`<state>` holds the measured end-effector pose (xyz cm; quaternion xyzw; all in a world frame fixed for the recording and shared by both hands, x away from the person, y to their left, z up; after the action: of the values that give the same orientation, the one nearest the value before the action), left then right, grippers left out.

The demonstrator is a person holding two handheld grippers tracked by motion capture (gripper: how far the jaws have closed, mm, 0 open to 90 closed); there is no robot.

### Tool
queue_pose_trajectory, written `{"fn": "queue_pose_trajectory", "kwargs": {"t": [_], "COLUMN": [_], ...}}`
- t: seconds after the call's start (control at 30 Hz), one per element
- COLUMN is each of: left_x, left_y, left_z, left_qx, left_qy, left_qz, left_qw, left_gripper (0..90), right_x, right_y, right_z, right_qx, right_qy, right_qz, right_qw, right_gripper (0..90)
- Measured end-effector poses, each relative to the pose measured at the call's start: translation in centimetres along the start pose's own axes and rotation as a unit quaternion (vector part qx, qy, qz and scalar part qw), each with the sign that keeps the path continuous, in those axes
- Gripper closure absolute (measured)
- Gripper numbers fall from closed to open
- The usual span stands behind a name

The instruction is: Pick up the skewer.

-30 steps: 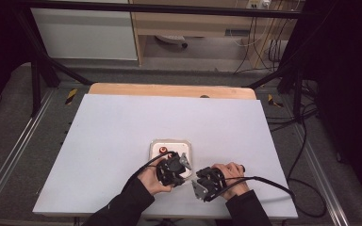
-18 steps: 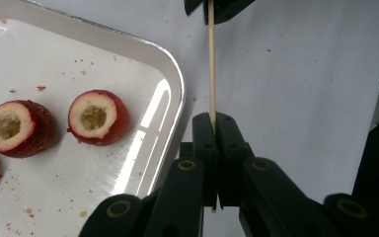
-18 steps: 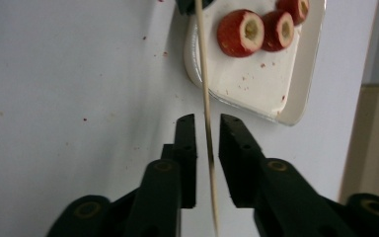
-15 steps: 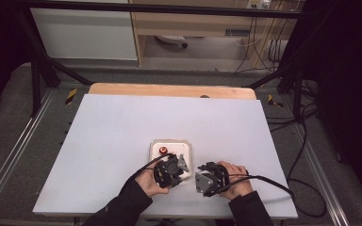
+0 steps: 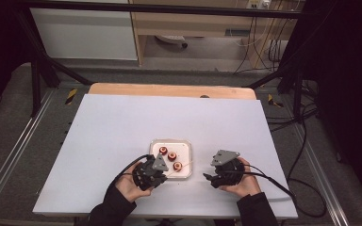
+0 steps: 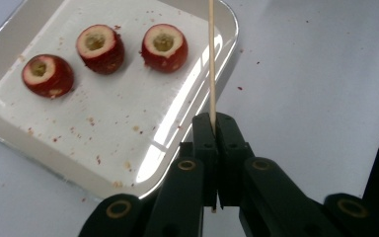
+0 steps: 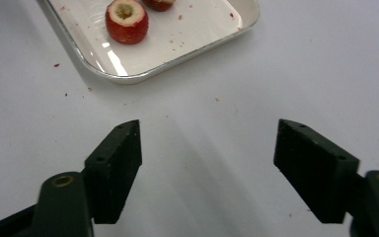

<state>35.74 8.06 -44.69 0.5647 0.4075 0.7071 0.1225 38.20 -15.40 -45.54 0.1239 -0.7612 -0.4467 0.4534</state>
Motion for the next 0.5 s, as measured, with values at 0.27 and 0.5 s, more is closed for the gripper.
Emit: {"fn": "queue_pose_trajectory", "kwargs": {"t": [0.27,0.5], "left_x": [1.8,2.7], "left_y": [-2.0,-3.8], "left_z": [0.9,1.5], "left_qx": [0.034,0.058], "left_qy": [0.032,0.045], "left_qz": [-0.05,-0.081], "left_qw": [0.9977,0.994], "left_gripper": [88.4,88.4], "right_x": [0.0,-0.3], "right_y": [0.0,0.5], "right_z": [-0.4,-0.3], "right_qx": [-0.074,-0.115], "right_qy": [-0.002,0.014], "right_qz": [0.002,0.003], "right_qw": [0.9972,0.9932], "right_gripper": [14.9,6.2]}}
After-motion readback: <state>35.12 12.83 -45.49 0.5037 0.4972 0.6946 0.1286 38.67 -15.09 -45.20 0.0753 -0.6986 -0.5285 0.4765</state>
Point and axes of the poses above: each handheld gripper's, and its own axes: x roughly backward along the jaws, y roughly out of its top, z roughly to its left, the point moved 5 cm from there along -x, roughly forward along the jaws, and after that the axes turned 12 degrees about -z, right-handed, at the moved point
